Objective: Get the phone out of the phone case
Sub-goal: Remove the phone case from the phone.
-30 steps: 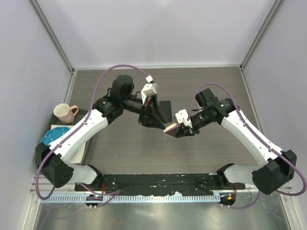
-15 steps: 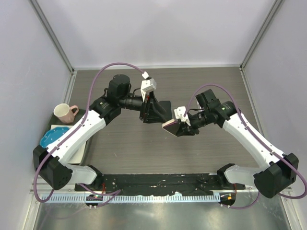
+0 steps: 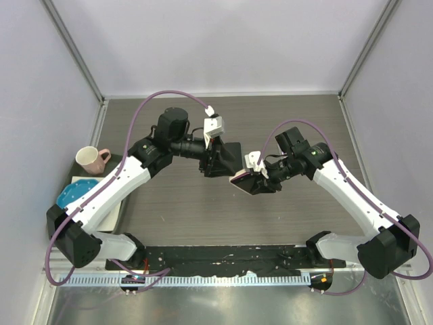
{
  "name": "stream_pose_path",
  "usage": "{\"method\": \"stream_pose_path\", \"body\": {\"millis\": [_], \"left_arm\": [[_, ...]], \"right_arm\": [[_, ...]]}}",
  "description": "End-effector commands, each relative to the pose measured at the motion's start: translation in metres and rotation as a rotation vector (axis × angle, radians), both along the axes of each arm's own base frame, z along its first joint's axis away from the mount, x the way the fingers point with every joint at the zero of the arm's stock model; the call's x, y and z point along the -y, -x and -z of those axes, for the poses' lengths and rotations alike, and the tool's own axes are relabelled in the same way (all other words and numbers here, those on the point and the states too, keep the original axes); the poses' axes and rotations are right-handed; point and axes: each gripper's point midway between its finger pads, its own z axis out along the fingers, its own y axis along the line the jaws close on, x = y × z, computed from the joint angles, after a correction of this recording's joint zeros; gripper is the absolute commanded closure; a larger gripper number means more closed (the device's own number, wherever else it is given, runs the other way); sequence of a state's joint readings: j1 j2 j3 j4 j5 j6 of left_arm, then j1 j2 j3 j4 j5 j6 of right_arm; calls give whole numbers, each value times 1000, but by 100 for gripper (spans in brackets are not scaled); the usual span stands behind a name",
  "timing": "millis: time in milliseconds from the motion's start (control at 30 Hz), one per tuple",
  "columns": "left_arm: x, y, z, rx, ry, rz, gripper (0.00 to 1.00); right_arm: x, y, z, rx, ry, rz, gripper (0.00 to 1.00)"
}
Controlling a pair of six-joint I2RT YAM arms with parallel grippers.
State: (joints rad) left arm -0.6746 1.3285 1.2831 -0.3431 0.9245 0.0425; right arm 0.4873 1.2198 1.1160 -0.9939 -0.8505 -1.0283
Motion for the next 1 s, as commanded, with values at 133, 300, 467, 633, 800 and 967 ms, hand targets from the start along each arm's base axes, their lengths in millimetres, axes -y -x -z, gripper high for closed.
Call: {"method": "stream_pose_path", "body": {"millis": [133, 300, 467, 633, 800, 967], "left_arm": [[6, 16, -8, -34, 26, 85, 38], [5, 13, -3, -16, 10, 77, 39], [5, 12, 3, -13, 0, 74, 45], [7, 23, -3, -60, 22, 142, 50], [10, 32, -7, -125, 48, 213, 62], [12, 39, -4, -173, 55, 266, 84]], "right_arm": [[-14, -6, -13, 23, -80, -24, 99], [-15, -6, -14, 21, -84, -30, 99], [-14, -1, -16, 35, -88, -60, 99], [-9, 6, -10, 57, -80, -101, 99], [-7, 7, -13, 73, -70, -110, 99], [-8, 6, -20, 91, -76, -121, 99]]}}
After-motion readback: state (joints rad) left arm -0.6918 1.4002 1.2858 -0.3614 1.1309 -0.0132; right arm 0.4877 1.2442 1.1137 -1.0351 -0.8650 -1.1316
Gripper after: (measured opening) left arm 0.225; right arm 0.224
